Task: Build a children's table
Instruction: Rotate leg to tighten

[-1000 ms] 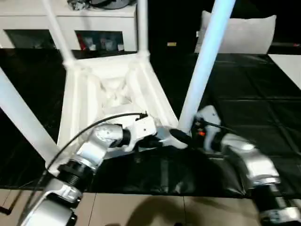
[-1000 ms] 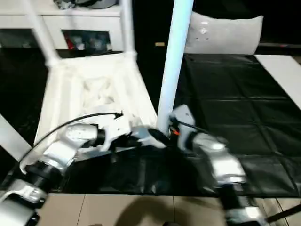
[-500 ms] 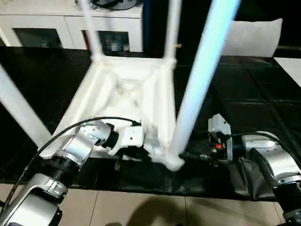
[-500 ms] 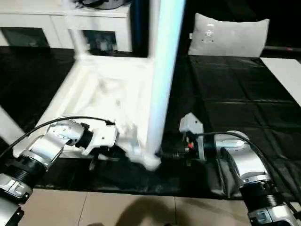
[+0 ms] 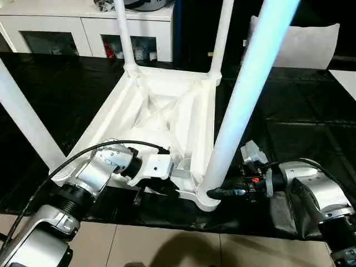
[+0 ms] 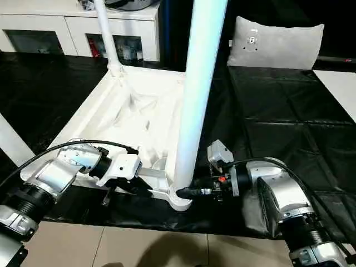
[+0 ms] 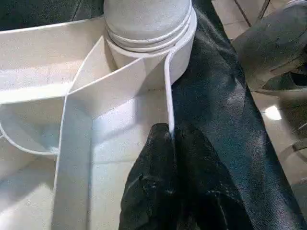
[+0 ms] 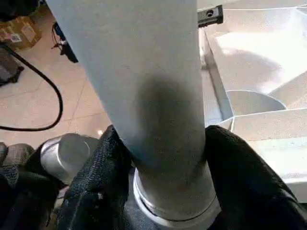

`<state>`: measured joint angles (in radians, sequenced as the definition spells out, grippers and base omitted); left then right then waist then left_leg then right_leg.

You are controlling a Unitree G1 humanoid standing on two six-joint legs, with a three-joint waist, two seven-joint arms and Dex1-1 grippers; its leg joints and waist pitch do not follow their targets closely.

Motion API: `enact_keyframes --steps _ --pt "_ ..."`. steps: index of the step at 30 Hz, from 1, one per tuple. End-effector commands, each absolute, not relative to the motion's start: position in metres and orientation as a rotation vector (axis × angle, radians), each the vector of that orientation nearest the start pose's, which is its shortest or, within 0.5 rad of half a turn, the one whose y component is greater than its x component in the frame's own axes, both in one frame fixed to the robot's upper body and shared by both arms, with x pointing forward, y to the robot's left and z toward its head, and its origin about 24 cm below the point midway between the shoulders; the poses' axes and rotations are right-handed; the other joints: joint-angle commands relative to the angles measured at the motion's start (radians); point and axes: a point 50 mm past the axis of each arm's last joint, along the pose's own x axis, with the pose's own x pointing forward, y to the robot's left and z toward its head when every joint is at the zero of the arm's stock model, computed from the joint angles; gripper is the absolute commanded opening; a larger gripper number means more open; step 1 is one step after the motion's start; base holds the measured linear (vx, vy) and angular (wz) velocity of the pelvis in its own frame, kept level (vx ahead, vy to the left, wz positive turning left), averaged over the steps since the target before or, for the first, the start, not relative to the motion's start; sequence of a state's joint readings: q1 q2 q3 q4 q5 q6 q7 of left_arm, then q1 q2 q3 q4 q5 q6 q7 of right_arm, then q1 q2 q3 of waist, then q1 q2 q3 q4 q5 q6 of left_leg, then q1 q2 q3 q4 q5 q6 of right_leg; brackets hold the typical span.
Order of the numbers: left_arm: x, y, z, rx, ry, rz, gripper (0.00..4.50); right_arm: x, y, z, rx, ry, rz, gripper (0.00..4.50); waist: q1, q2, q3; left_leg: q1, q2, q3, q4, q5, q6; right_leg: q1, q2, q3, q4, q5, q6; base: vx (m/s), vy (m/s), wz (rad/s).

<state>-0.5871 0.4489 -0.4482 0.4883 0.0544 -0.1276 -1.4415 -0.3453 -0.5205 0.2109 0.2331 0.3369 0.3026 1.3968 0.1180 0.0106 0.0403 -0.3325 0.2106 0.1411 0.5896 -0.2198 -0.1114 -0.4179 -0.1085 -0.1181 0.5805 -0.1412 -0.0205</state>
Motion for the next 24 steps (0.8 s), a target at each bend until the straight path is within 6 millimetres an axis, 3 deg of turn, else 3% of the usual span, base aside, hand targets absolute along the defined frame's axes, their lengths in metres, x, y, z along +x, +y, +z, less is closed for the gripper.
enact_keyframes --steps 1,5,8,9,11,12,14,15,16,17,18,20,22,24 --pt "0.284 0.114 0.053 0.681 0.432 -1.820 0.00 0.261 -0.159 0.066 0.009 0.377 1.531 2.08 -0.001 -0.016 -0.065 -0.020 0.012 0.025 -0.066 -0.085 0.080 0.074 -0.034 0.048 -0.047 -0.255 -0.187 0.000 0.000 0.00" --pt "0.285 0.112 0.054 0.618 0.423 -1.772 0.00 0.262 -0.155 0.065 0.053 0.364 1.484 2.04 -0.001 -0.017 -0.065 -0.021 0.011 0.025 -0.067 -0.084 0.074 0.075 -0.035 0.048 -0.048 -0.266 -0.180 0.000 0.000 0.00" --pt "0.287 0.105 0.054 0.546 0.411 -1.703 0.00 0.278 -0.148 0.060 0.066 0.363 1.273 2.02 -0.009 -0.015 -0.059 -0.022 0.008 0.024 -0.071 -0.114 0.055 0.073 -0.035 0.046 -0.057 -0.345 -0.152 0.000 0.000 0.00" --pt "0.288 0.101 0.053 0.516 0.417 -1.662 0.00 0.286 -0.144 0.058 0.076 0.355 1.178 2.02 -0.013 -0.016 -0.056 -0.021 0.005 0.023 -0.073 -0.139 0.042 0.071 -0.035 0.043 -0.065 -0.409 -0.127 0.000 0.000 0.00" --pt "0.289 0.100 0.052 0.511 0.423 -1.650 0.00 0.287 -0.143 0.058 0.077 0.350 1.161 2.02 -0.023 -0.017 -0.052 -0.021 -0.001 0.020 -0.075 -0.174 0.024 0.070 -0.035 0.037 -0.077 -0.505 -0.084 0.000 0.000 0.00" --pt "0.292 0.095 0.052 0.499 0.416 -1.590 0.00 0.292 -0.138 0.055 0.063 0.355 1.082 2.02 -0.032 -0.019 -0.052 -0.022 -0.004 0.019 -0.073 -0.191 0.023 0.071 -0.035 0.033 -0.087 -0.554 -0.056 0.000 0.000 0.00" --pt "0.296 0.087 0.053 0.479 0.395 -1.515 0.00 0.298 -0.131 0.052 0.051 0.361 0.990 2.02 -0.045 -0.017 -0.049 -0.022 -0.005 0.016 -0.073 -0.199 0.012 0.066 -0.032 0.029 -0.092 -0.576 -0.037 0.000 0.000 0.00" --pt "0.307 0.073 0.056 0.428 0.364 -1.368 0.00 0.308 -0.120 0.046 0.038 0.373 0.791 2.01 -0.060 -0.019 -0.048 -0.027 -0.010 0.016 -0.071 -0.212 0.003 0.069 -0.030 0.022 -0.096 -0.607 -0.018 0.000 0.000 0.00" --pt "0.307 0.073 0.056 0.428 0.364 -1.368 0.00 0.308 -0.120 0.046 0.038 0.373 0.791 2.00 -0.072 -0.019 -0.048 -0.025 -0.015 0.015 -0.065 -0.223 -0.004 0.063 -0.030 0.011 -0.107 -0.640 0.000 0.000 0.000 0.00" --pt "0.311 0.066 0.057 0.418 0.353 -1.303 0.00 0.315 -0.116 0.043 0.028 0.369 0.668 2.00 -0.076 -0.017 -0.052 -0.023 -0.017 0.011 -0.064 -0.230 -0.004 0.066 -0.032 0.006 -0.110 -0.653 0.009 0.000 0.000 0.00" --pt "0.314 0.061 0.057 0.410 0.350 -1.257 0.00 0.319 -0.113 0.041 0.038 0.361 0.592 2.00 -0.090 -0.015 -0.051 -0.034 -0.017 0.009 -0.066 -0.240 0.002 0.069 -0.031 0.001 -0.113 -0.650 0.022 0.000 0.000 0.00" --pt "0.315 0.058 0.057 0.403 0.350 -1.239 0.00 0.321 -0.111 0.041 0.058 0.356 0.569 2.00 -0.100 -0.009 -0.056 -0.026 -0.016 0.007 -0.064 -0.254 0.014 0.066 -0.033 -0.002 -0.119 -0.617 0.011 0.000 0.000 0.00" --pt "0.314 0.055 0.057 0.404 0.351 -1.231 0.00 0.321 -0.108 0.042 0.056 0.346 0.574 2.00 -0.103 -0.009 -0.057 -0.025 -0.009 0.008 -0.070 -0.249 0.043 0.065 -0.031 0.006 -0.111 -0.528 -0.036 0.000 0.000 0.00" --pt "0.314 0.053 0.055 0.418 0.356 -1.221 0.00 0.323 -0.109 0.044 0.049 0.326 0.557 2.52 -0.100 -0.011 -0.056 -0.019 -0.005 0.010 -0.072 -0.247 0.053 0.062 -0.030 0.015 -0.103 -0.482 -0.070 0.000 0.000 0.00"
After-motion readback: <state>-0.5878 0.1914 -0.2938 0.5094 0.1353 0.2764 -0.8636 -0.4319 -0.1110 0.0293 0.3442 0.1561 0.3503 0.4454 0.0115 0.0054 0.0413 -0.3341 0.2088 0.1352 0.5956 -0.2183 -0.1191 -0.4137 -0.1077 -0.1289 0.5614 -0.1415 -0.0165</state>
